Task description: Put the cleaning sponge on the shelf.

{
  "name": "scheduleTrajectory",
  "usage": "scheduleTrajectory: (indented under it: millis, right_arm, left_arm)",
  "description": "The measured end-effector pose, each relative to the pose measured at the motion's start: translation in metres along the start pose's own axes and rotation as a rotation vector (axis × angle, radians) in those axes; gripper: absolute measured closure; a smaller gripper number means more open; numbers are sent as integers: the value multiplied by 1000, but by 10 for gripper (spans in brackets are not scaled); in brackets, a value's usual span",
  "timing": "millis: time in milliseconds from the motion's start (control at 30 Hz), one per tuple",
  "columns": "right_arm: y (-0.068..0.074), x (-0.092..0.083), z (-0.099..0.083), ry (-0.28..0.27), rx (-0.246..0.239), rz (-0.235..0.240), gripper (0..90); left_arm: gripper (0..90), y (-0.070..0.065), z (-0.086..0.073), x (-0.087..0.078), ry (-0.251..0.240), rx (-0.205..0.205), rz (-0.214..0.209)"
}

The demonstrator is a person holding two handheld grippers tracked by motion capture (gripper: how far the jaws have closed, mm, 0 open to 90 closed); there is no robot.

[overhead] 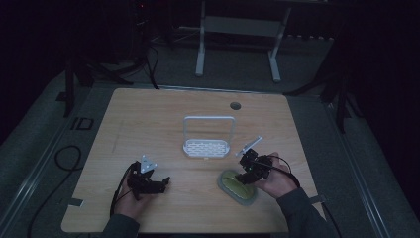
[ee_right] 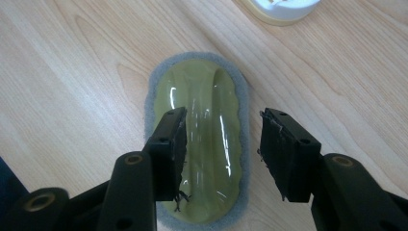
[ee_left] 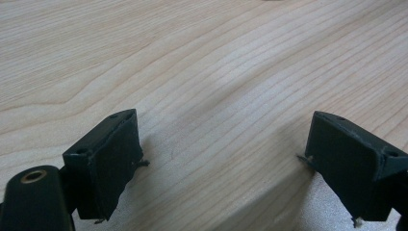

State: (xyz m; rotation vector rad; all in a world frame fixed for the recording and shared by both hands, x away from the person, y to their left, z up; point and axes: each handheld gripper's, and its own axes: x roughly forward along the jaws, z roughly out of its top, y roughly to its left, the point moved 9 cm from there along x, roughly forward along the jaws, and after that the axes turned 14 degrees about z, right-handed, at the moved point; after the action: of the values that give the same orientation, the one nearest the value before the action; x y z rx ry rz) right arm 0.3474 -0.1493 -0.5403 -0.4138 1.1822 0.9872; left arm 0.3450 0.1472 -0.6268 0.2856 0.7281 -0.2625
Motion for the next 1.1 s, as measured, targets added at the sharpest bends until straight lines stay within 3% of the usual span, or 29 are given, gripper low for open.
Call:
scheduleTrajectory:
  millis: [1100]
  right_arm:
    - [4,8,7,94,-44,34,548]
  left_arm:
    - [122,0,0,0,0,1,0]
